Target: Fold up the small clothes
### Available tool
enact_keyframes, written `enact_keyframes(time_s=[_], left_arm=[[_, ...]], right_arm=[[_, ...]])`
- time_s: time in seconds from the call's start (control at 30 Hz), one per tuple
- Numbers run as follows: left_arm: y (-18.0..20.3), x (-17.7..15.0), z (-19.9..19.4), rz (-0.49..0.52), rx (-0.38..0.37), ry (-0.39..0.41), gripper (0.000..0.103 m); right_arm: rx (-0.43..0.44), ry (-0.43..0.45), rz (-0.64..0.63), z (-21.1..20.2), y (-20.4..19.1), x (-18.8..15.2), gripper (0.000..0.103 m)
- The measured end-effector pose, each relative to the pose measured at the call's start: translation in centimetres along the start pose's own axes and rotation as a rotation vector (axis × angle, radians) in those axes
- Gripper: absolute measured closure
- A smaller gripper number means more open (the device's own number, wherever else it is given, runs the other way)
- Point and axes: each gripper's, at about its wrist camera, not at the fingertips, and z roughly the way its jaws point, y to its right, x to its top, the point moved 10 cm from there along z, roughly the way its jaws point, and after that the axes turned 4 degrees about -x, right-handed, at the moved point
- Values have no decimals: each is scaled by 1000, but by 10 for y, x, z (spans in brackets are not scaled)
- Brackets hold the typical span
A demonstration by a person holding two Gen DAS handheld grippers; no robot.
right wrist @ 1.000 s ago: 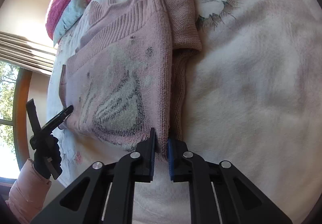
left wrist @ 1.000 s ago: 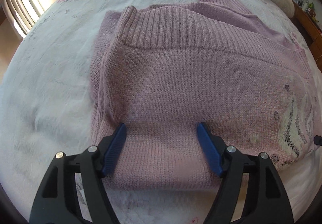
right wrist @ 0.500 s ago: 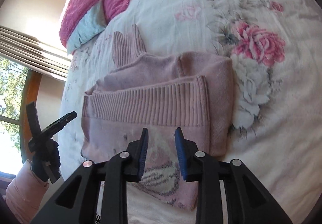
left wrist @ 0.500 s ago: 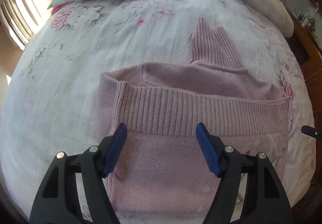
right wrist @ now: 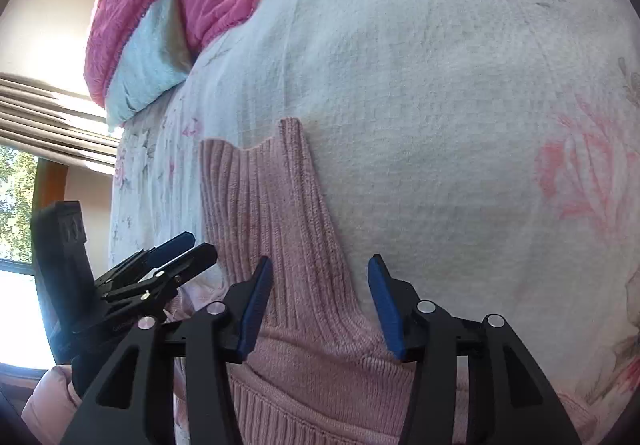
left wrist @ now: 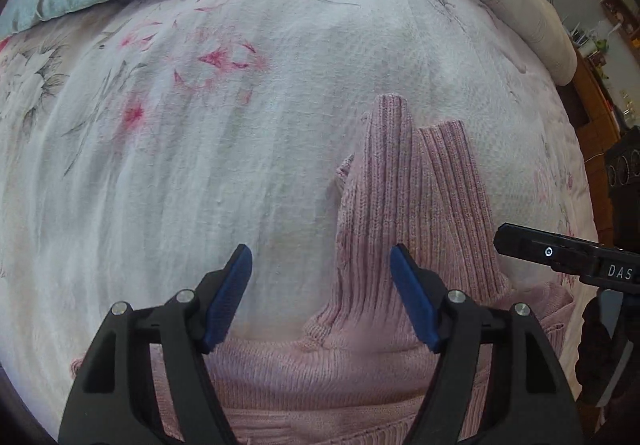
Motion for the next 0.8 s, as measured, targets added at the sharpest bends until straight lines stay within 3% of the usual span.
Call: enact_keyframes(time_s=[0.13, 0.23, 0.27, 0.3, 0.33, 0.37, 0.47, 0.63, 0.8], left_arm=[[-4, 12, 21, -9, -21, 19, 26], [4, 20, 20, -5, -49, 57, 28], [9, 23, 16, -14, -90, 76, 37], [15, 26, 14, -28, -136, 88, 41], [18, 26, 15, -43, -158, 82, 50], [19, 25, 19, -50, -162, 54, 67], [25, 24, 14, -71, -221, 40, 91], [45, 17, -41, 2, -333, 157, 93], [56, -17, -94, 94, -359, 255, 94]], right_arm=[[-5, 14, -14, 18, -3, 13, 49], [-3, 47, -48, 17, -10, 21, 52], [-4, 57, -65, 16, -14, 23, 63], [1, 50, -76, 18, -18, 24, 85], [10, 37, -87, 21, -21, 23, 94], [5, 41, -102, 21, -25, 24, 94], [19, 101, -144, 3, -36, 19, 94], [134, 216, -202, -51, -54, -4, 94], [182, 279, -245, -85, -62, -39, 94]])
